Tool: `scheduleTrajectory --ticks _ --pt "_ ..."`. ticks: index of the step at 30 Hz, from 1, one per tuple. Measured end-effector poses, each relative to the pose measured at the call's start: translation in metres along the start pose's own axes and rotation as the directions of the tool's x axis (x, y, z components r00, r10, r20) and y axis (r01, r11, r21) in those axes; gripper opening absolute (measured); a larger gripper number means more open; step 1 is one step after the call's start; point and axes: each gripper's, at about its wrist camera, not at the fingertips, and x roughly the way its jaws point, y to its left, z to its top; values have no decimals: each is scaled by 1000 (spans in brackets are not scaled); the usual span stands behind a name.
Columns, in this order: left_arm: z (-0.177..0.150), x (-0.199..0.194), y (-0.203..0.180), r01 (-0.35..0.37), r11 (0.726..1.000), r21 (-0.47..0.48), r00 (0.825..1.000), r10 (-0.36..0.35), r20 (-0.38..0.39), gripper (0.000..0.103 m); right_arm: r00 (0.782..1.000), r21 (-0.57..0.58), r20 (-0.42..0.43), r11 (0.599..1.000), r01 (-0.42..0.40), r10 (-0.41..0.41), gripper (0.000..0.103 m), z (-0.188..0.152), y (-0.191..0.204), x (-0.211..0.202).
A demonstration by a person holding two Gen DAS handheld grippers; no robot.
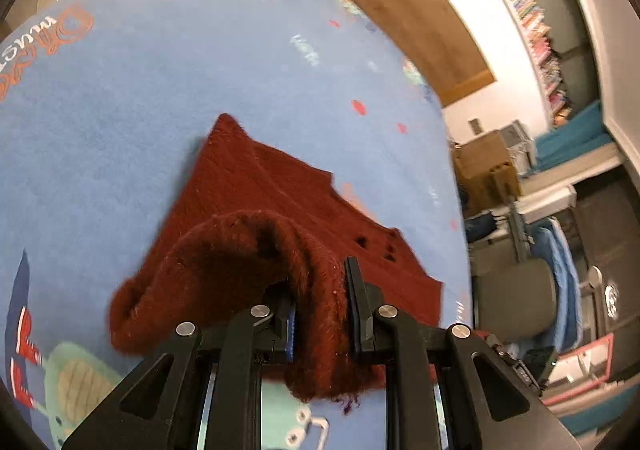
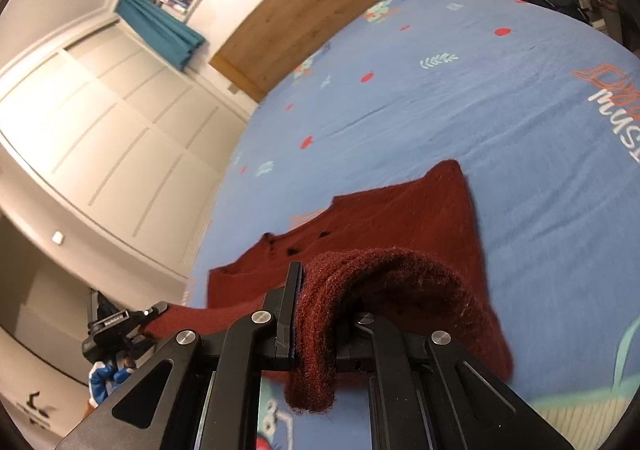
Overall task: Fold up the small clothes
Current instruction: 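Lift the hem with both grippers and fold it over onto the collar, then open both grippers to release the hem on the collar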
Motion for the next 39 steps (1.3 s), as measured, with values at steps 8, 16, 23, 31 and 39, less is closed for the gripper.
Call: scheduleTrajectory --ticks 8,16,23,31,39 --pt "20 61 37 -113 993 -44 992 110 -60 17 995 43 -55 995 88 -86 13 23 -21 64" --pt "33 77 62 -78 990 -119 992 66 -103 29 978 80 -109 979 187 -178 34 23 -42 103" --pt "41 45 58 -18 989 -147 998 9 -62 45 978 103 -75 974 202 -195 60 34 -45 87" --pt "28 45 6 -123 989 85 992 126 -32 45 964 -55 -38 964 260 -262 62 41 -20 68" --pt "18 58 15 -199 977 76 980 196 46 45 940 -329 -80 899 288 -331 62 21 22 113"
